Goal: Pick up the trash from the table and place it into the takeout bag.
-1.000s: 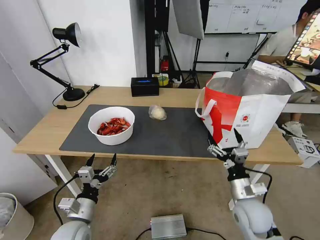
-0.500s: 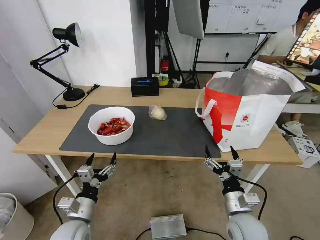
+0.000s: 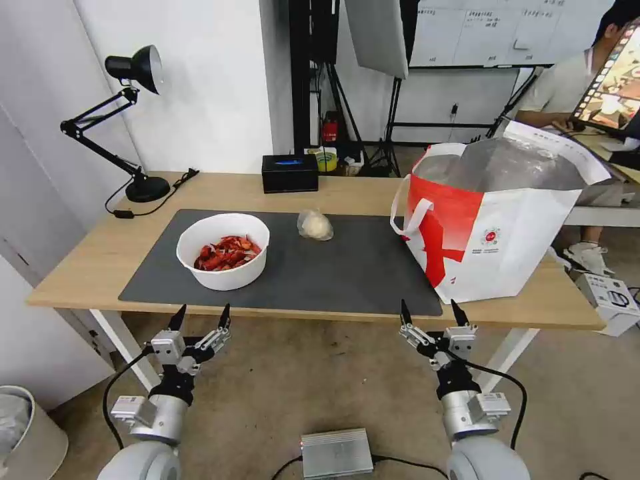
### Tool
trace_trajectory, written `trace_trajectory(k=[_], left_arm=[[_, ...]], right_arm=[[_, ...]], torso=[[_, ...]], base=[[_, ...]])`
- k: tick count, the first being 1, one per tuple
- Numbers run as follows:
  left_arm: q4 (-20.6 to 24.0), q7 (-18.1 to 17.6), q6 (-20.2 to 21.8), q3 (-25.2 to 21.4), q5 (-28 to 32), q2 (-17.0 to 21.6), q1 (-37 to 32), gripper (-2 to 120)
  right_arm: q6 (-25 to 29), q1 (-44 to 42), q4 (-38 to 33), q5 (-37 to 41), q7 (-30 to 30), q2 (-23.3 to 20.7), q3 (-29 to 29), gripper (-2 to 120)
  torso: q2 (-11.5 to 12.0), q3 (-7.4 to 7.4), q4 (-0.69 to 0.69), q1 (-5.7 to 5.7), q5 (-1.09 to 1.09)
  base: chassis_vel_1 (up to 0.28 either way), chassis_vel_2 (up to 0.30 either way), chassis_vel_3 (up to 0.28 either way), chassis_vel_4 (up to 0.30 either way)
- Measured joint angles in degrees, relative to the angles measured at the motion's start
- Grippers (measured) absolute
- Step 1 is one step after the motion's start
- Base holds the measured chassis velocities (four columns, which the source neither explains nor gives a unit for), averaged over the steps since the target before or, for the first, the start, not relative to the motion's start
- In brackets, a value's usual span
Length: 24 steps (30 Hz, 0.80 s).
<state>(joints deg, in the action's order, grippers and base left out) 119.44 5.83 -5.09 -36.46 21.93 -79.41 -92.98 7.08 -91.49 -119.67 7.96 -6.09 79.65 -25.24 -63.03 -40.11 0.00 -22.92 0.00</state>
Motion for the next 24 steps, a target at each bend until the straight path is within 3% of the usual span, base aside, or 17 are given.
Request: trace_trajectory(k=[10,24], left_arm=[[0.0,0.0,0.0,-0.2,0.1,0.2,0.1,100],[0.8,0.6,-1.1,-1.4,-0.3,-1.5,-2.7,100]], right_arm=[[0.3,0.8,0.6,1.1,-0.2,-0.7,1.9,100],[1.2,12.5,5.4,7.0,-0.7,-4.8,8.3,98]], torso=[[0.0,0.0,0.0,0.0,0.0],[0.0,0.0,-0.01,0.0,0.0]], base=[[0.0,0.0,0.0,0.0],[0.0,0.0,0.0,0.0]])
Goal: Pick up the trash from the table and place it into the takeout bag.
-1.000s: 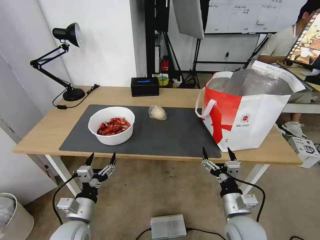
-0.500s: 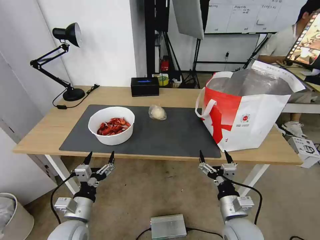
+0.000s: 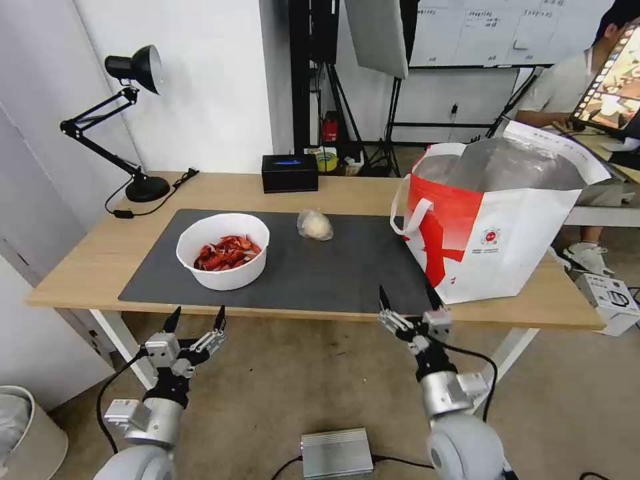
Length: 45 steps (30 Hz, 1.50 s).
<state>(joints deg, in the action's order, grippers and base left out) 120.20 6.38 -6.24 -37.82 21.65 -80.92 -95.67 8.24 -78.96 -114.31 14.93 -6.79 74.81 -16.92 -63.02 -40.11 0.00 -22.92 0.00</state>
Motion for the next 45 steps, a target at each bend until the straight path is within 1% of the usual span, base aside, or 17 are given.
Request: trace_trajectory(k=[8,11,12,15,16,18,21,22,26,27,30,31,34,35,37,39,45], left_arm=[[1.2,0.5,-1.7,-1.1,-0.8,-1.9,-2.8,100],[1.1,0.6,-1.8,-1.2,-0.8,-2.0,-2.6,100],[1.1,0.6,-1.8,-1.2,-0.8,-2.0,-2.6,100],[0.2,0.6,-1.7,-1.2,-0.8,-1.9,-1.7,100],[0.2,0.6,-1.7,-1.2,-0.8,-1.9,-1.7,100],[-0.7,0.6,-1.6,-1.0,-0.8,-1.7,-1.1,100],[-1.4,0.6,-1.6,-1.0,-0.6,-1.5,-0.8,100],[-2.0,0.6,-1.6,-1.0,-0.5,-1.4,-0.4,100],[-3.2,0.7,-1.6,-1.1,-0.2,-1.2,0.6,100],[-3.2,0.7,-1.6,-1.1,-0.2,-1.2,0.6,100],[-4.5,0.7,-1.5,-1.1,0.3,-0.7,2.0,100],[-4.5,0.7,-1.5,-1.1,0.3,-0.7,2.0,100],[-5.7,0.7,-1.4,-1.0,0.7,-0.1,3.2,100],[-5.7,0.7,-1.4,-1.0,0.7,-0.1,3.2,100],[-6.5,0.7,-1.4,-0.9,1.0,0.2,3.8,100],[-6.7,0.7,-1.4,-0.9,1.0,0.2,4.0,100],[-8.0,0.7,-1.3,-0.5,1.3,0.7,5.0,100]], right_arm=[[-0.7,5.4,2.8,2.5,-0.1,-1.5,2.8,98],[-1.8,10.8,5.2,5.1,-1.1,-3.0,4.6,98],[-1.8,10.8,5.2,5.1,-1.1,-3.0,4.6,98],[-2.9,17.3,8.1,7.5,-2.1,-4.2,6.3,98],[-2.9,17.3,8.1,7.5,-2.1,-4.2,6.3,98],[-3.7,22.7,11.4,9.9,-2.6,-4.5,7.8,97],[-4.1,27.0,14.4,11.7,-2.9,-4.5,9.2,97],[-4.2,29.7,16.9,12.6,-3.1,-4.2,10.3,97],[-4.3,35.1,22.2,13.5,-3.2,-3.0,12.5,97],[-4.3,35.1,22.2,13.5,-3.2,-3.0,12.5,97],[-4.3,41.0,27.7,14.2,-3.2,-1.5,14.7,97],[-4.3,41.0,27.7,14.2,-3.2,-1.5,14.7,97],[-4.3,46.1,33.4,14.4,-3.1,0.5,16.3,97],[-4.3,46.1,33.4,14.4,-3.1,0.5,16.3,97],[-4.2,48.7,37.0,14.3,-3.0,2.0,16.9,97],[-4.2,49.5,38.2,14.3,-3.0,2.5,17.1,97],[-5.0,54.6,46.2,15.2,-2.8,5.8,19.4,97]], torso=[[0.0,0.0,0.0,0.0,0.0],[0.0,0.0,0.0,0.01,0.01],[0.0,0.0,0.0,0.01,0.01],[0.0,0.0,0.01,0.0,0.0],[0.0,0.0,0.01,0.0,0.0],[0.0,0.0,0.01,0.0,0.0],[0.0,0.0,0.01,0.0,-0.01],[0.0,-0.01,0.01,0.0,0.0],[0.0,-0.01,0.0,0.0,0.0],[0.0,-0.01,0.0,0.0,0.0],[0.0,-0.01,0.01,0.0,-0.02],[0.0,-0.01,0.01,0.0,-0.02],[0.0,0.0,0.01,0.0,-0.01],[0.0,0.0,0.01,0.0,-0.01],[0.0,0.0,0.01,0.0,-0.01],[0.0,0.0,0.01,0.0,-0.02],[0.0,0.0,0.01,0.0,-0.01]], base=[[0.0,0.0,0.0,0.0],[0.0,0.0,0.0,0.0],[0.0,0.0,0.0,0.0],[0.0,0.0,0.0,0.0],[0.0,0.0,0.0,0.0],[0.0,0.0,0.0,0.0],[0.0,0.0,0.0,0.0],[0.0,0.0,0.0,0.0],[0.0,0.0,0.0,0.0],[0.0,0.0,0.0,0.0],[0.0,0.0,0.0,0.0],[0.0,0.0,0.0,0.0],[0.0,0.0,0.0,0.0],[0.0,0.0,0.0,0.0],[0.0,0.0,0.0,0.0],[0.0,0.0,0.0,0.0],[0.0,0.0,0.0,0.0]])
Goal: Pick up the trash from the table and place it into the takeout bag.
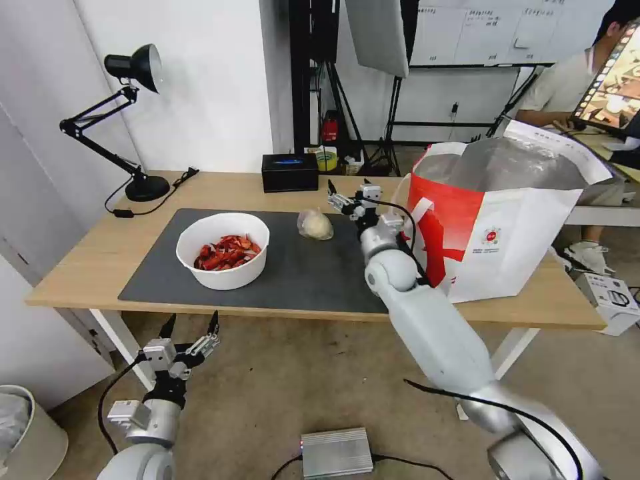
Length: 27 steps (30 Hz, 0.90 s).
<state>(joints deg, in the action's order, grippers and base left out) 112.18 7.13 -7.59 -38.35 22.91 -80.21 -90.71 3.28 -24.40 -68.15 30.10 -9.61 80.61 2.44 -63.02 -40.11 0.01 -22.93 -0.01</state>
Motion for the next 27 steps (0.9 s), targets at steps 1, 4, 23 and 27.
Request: trace_trajectory(k=[1,4,23,27], left_arm=[[-0.2,0.0,0.0,0.1,0.0,0.0,0.1,100],[-0.4,0.0,0.0,0.5,-0.1,-0.1,0.3,100],[-0.2,0.2,-0.1,0.5,-1.0,-1.1,-0.6,100],[0.1,0.2,-0.1,0.8,-1.7,-1.8,-0.7,100]], right_arm=[[-0.3,0.9,1.6,0.6,0.0,0.7,0.3,97],[-0.6,2.3,4.4,1.3,0.0,1.8,0.8,97],[-11.8,5.7,10.9,4.9,-0.2,4.9,3.8,97],[-13.0,5.8,12.3,4.4,-0.4,5.6,3.5,97]], torso=[[0.0,0.0,0.0,0.0,0.0],[0.0,0.0,0.0,0.0,0.0],[0.0,0.01,0.0,0.0,0.01],[0.0,0.01,-0.01,0.01,0.01]], base=[[0.0,0.0,0.0,0.0],[0.0,0.0,0.0,0.0],[0.0,0.0,0.0,0.0],[0.0,0.0,0.0,0.0]])
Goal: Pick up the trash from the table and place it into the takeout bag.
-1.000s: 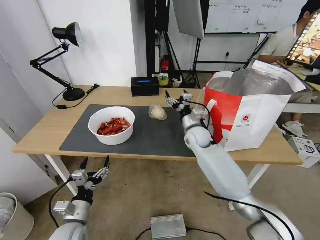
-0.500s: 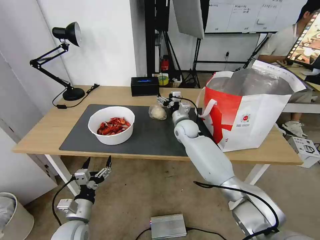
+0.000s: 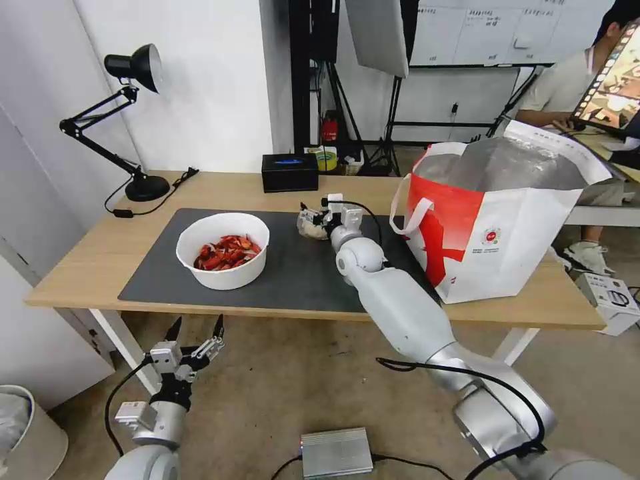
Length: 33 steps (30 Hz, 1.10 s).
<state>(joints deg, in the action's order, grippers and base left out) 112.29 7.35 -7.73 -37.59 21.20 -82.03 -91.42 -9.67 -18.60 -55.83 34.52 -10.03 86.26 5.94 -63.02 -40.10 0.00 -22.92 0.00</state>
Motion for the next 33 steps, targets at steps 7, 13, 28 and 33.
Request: trace_trajectory(k=[7,13,28,33], left_arm=[[0.1,0.0,0.0,0.3,-0.6,-0.7,0.0,100],[0.2,0.0,-0.1,0.3,-0.7,-0.6,-0.2,100],[0.1,0.0,-0.2,0.3,-1.0,-0.9,-0.3,100],[-0.2,0.0,-0.2,0.5,-1.0,-1.0,-0.1,100]], right_arm=[[-0.2,0.1,3.0,-1.5,0.4,1.1,-0.4,97],[0.1,0.0,5.4,-2.7,1.2,1.7,-1.0,97],[1.5,0.2,8.2,-3.4,1.6,2.7,-2.1,88],[1.5,0.2,8.7,-3.2,1.6,2.9,-2.7,73]], torso=[[0.0,0.0,0.0,0.0,0.0],[0.0,0.0,0.0,0.0,0.0],[0.0,0.0,0.0,0.0,0.0],[0.0,0.0,0.0,0.0,0.0]], base=[[0.0,0.0,0.0,0.0],[0.0,0.0,0.0,0.0],[0.0,0.0,0.0,0.0],[0.0,0.0,0.0,0.0]])
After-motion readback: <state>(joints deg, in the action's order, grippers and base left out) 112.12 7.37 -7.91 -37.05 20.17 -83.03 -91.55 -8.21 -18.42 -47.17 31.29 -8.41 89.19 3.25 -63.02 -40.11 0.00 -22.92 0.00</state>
